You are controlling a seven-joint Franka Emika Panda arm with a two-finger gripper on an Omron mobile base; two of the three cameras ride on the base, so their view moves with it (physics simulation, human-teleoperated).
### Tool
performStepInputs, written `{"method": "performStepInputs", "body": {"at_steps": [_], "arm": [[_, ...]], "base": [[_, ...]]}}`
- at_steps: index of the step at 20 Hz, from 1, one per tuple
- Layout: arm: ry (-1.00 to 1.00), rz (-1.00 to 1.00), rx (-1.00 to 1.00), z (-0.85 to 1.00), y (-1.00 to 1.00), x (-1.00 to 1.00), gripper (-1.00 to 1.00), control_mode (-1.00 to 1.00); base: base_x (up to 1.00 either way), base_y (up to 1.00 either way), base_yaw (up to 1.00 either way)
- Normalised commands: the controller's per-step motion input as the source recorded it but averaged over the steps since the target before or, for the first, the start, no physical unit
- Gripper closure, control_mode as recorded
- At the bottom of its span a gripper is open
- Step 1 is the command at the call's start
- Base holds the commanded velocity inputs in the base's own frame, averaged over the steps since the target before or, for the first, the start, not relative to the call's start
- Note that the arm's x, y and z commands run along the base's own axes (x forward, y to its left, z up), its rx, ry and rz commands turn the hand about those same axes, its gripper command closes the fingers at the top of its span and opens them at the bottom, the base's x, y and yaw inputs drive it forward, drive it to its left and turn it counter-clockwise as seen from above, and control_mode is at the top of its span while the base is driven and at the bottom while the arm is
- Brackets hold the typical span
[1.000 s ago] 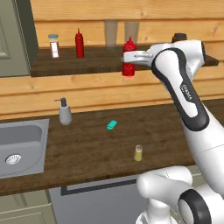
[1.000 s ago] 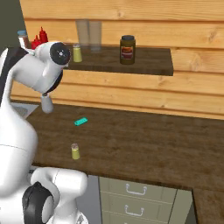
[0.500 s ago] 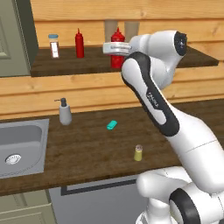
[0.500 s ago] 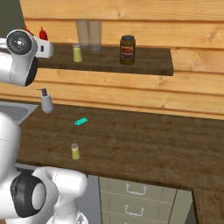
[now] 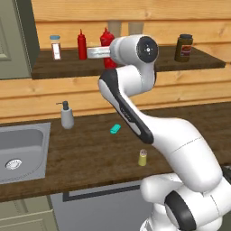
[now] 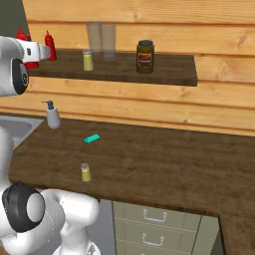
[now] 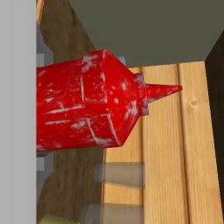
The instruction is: Put the shaker and condiment bottle from the counter next to their counterparts in the cabinet.
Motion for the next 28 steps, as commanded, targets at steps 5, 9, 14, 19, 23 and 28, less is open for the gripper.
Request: {"method": "performStepInputs", "body": {"at_steps": [5, 9, 14, 19, 23, 28], "arm": [[0.0, -0.03, -0.02, 0.0, 0.08, 0.41, 1.0, -1.0], [0.0, 0.0, -0.08, -0.06, 0.34, 0.01, 1.0, -1.0], [0.0, -0.01, 0.03, 0.0, 0.33, 0.05, 1.0, -1.0], [0.0, -0.03, 0.09, -0.02, 0.19, 0.15, 1.0, -1.0], [0.0, -0.04, 0.01, -0.07, 0.13, 0.24, 1.0, -1.0], [0.0, -0.05, 0.0, -0.06, 0.0, 0.35, 1.0, -1.0]], "base": [[0.0, 0.0, 0.0], [0.0, 0.0, 0.0], [0.0, 0.0, 0.0], [0.0, 0.0, 0.0], [0.0, 0.0, 0.0], [0.0, 0.0, 0.0]]}}
